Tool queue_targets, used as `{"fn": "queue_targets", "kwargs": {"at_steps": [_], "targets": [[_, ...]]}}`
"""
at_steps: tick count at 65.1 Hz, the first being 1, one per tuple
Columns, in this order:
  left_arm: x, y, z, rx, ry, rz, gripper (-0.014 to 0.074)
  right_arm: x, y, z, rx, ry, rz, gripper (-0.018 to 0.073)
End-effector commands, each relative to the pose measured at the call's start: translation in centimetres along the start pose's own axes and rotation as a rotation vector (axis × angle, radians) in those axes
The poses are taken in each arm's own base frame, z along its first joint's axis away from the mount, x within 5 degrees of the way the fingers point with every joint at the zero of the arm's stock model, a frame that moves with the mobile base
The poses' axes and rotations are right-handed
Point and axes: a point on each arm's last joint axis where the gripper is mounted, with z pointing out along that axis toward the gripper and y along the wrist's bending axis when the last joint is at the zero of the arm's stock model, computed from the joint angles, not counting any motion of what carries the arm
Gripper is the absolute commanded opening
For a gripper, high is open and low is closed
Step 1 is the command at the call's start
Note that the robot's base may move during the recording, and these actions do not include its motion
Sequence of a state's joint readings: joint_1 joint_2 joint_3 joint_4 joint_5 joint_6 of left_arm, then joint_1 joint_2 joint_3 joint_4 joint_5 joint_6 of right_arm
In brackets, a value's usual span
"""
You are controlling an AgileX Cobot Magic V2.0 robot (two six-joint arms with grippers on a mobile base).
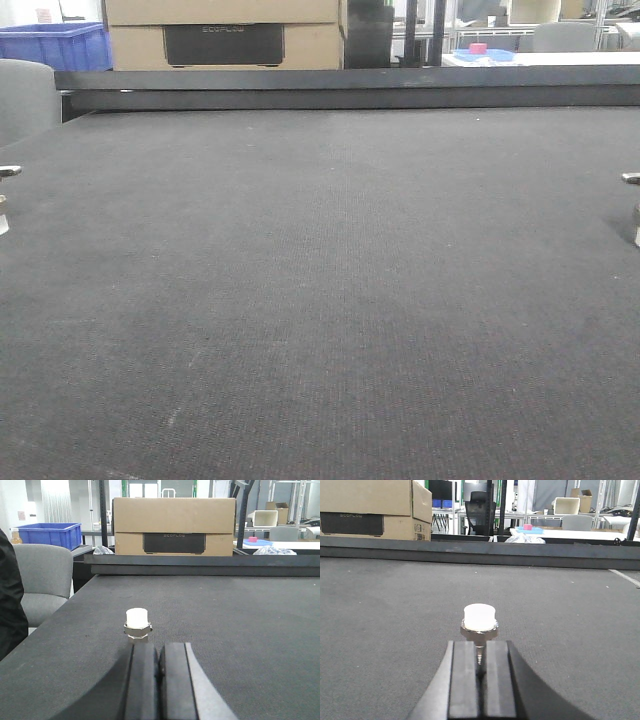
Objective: Place valve from conveyor to right shelf box
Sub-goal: 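Lower both grippers, open, over the two white-capped brass valves on the conveyor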
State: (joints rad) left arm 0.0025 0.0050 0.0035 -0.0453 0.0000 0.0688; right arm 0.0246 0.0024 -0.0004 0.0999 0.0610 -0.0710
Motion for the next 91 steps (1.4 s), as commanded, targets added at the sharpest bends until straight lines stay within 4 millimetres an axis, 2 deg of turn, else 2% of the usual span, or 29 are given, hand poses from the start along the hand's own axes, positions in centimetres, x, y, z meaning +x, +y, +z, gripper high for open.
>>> {"fn": "queue_targets", "kwargs": {"at_steps": [1,41,51,57,67,72,77,82,87,91], "targets": [[-0.3,0.0,-0.1,-0.006,-0.027,-0.001,-0.0111,-0.2,0.0,0.0,0.006,-0.026,-0.002,-0.0162],[-0.5,0.0,-0.1,-0.007,-0.046,-0.001,-0.0111,-0.5,-0.1,0.0,0.008,-0.052,-0.002,-0.0162],[-0.6,0.1,-0.1,-0.01,-0.06,-0.132,-0.0111,-0.6,-0.1,0.0,0.01,-0.073,-0.002,-0.0162],[-0.7,0.1,-0.1,-0.012,-0.072,-0.136,-0.0111,-0.7,-0.1,0.0,0.01,-0.078,-0.002,-0.0162],[-1.6,0.3,-0.2,-0.025,-0.167,-0.136,-0.0111,-1.9,-0.2,-0.2,0.021,-0.218,0.019,-0.0162],[-3.2,0.3,-0.4,-0.016,-0.181,-0.134,-0.0111,-2.8,-0.1,-0.4,0.016,-0.212,0.03,-0.0162],[-6.0,0.2,-1.0,0.002,-0.181,-0.106,-0.0111,-4.9,0.1,-0.9,-0.002,-0.165,0.03,-0.0162],[-8.0,0.1,-0.8,0.007,-0.102,-0.037,-0.0102,-7.7,0.4,-1.9,-0.019,-0.153,0.027,-0.016],[-10.4,0.2,-0.3,0.001,-0.033,0.029,-0.0013,-9.6,0.5,-2.0,-0.026,-0.122,0.025,-0.0108],[-11.8,0.3,0.8,-0.001,0.029,0.049,0.0103,-11.2,0.6,-1.7,-0.027,-0.12,0.025,0.0006]]}}
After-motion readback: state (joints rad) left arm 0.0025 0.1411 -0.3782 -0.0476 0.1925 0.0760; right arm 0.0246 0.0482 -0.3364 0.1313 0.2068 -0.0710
